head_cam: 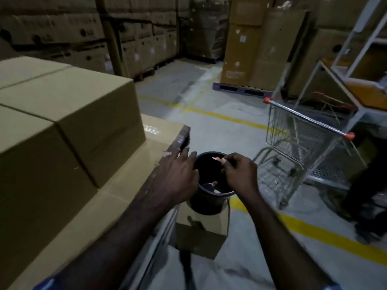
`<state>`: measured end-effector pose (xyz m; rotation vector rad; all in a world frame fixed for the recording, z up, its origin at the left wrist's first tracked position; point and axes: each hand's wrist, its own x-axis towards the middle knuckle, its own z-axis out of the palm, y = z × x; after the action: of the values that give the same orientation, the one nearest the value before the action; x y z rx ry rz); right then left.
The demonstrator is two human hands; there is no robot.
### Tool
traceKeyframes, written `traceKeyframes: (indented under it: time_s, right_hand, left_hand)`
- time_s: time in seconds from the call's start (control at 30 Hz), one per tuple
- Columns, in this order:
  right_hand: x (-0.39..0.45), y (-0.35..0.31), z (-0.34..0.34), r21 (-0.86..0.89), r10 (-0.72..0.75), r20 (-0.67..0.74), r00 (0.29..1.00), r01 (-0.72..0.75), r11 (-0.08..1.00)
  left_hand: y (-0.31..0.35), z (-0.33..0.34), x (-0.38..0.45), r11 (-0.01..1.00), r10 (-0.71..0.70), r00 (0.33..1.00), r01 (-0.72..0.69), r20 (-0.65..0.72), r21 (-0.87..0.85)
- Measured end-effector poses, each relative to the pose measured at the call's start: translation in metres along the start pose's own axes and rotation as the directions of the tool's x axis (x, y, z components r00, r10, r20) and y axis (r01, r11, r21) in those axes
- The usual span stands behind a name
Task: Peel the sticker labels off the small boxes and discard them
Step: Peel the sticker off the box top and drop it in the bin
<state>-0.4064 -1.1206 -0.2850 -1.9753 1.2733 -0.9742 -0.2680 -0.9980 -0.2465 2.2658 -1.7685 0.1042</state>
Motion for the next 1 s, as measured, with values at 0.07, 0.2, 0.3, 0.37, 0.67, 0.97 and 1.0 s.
traceKeyframes:
  time_s: [0.07, 0.2, 0.3, 0.37, 0.67, 0.97, 1.0]
  right_hand:
    - [0.026, 0.031, 0.002, -0.063, 0.016, 0.053, 0.998, -0.013, 0.998]
    - [0.066, 0.078, 0.013, -0.145, 0.096, 0.161, 0.982, -0.073, 0.987]
    - [0.086, 0.102, 0.023, -0.181, 0.131, 0.215, 0.968, -0.092, 0.979]
    - [0.096, 0.112, 0.028, -0.207, 0.136, 0.224, 0.965, -0.089, 0.974]
    - [0.133, 0.155, 0.062, -0.247, 0.265, 0.282, 0.922, -0.198, 0.949]
    - [0.175, 0.178, 0.096, -0.312, 0.371, 0.269, 0.889, -0.284, 0.906]
    - [0.177, 0.179, 0.097, -0.313, 0.378, 0.268, 0.886, -0.291, 0.904]
  left_hand:
    - [0.016, 0.029, 0.037, 1.000, -0.005, 0.998, 0.003, 0.062, 0.021]
    - [0.031, 0.080, 0.087, 0.999, -0.042, 0.986, 0.040, 0.161, 0.015]
    - [0.034, 0.107, 0.112, 0.998, -0.058, 0.974, 0.053, 0.218, 0.028]
    - [0.033, 0.122, 0.125, 0.997, -0.072, 0.966, 0.069, 0.250, 0.022]
    - [0.002, 0.173, 0.176, 0.995, -0.080, 0.931, 0.093, 0.355, -0.019]
    - [-0.024, 0.199, 0.233, 0.995, -0.043, 0.905, 0.076, 0.424, -0.061]
    - [-0.024, 0.200, 0.236, 0.995, -0.044, 0.899, 0.080, 0.435, -0.064]
